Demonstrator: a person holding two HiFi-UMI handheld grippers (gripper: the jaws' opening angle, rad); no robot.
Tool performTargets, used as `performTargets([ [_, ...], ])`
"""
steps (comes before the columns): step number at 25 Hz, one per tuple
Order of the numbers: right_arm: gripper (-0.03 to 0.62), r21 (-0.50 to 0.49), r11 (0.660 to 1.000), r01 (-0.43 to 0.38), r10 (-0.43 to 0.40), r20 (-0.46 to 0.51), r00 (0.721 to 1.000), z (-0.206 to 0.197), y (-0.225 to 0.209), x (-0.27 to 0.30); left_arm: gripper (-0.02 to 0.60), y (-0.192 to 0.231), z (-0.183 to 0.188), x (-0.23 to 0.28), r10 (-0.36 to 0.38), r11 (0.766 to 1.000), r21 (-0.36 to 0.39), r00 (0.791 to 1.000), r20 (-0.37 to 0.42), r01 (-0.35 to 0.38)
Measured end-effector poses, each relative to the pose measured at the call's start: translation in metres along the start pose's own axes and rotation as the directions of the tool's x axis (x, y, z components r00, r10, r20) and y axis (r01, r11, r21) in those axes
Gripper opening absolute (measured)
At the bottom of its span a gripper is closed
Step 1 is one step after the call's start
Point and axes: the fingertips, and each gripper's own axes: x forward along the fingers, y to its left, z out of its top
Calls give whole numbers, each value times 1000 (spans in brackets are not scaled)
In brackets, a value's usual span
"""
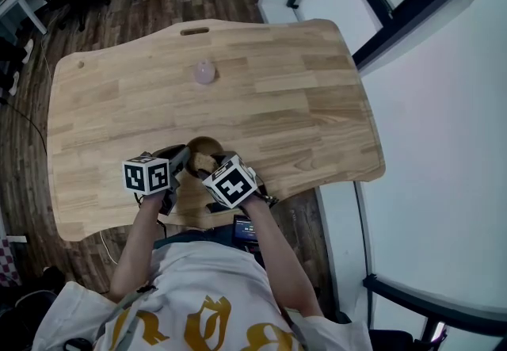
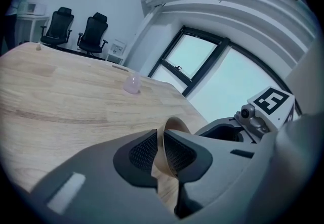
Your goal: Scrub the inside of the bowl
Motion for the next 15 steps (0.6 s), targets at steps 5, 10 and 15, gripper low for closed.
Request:
performTargets([
  [5,184,71,996,63,-57,-89,994,-10,-9,2,38,-5,-14,6,-16,1000,6,999,-44,16],
  [10,183,70,984,162,-159,-44,986,1,-28,-1,41,-8,-12,11,-26,1000,6,999,-39,26],
  [15,183,148,980,134,-141,40,989,6,-29,-6,41,11,-5,7,-19,996,-88,1000,18,21],
])
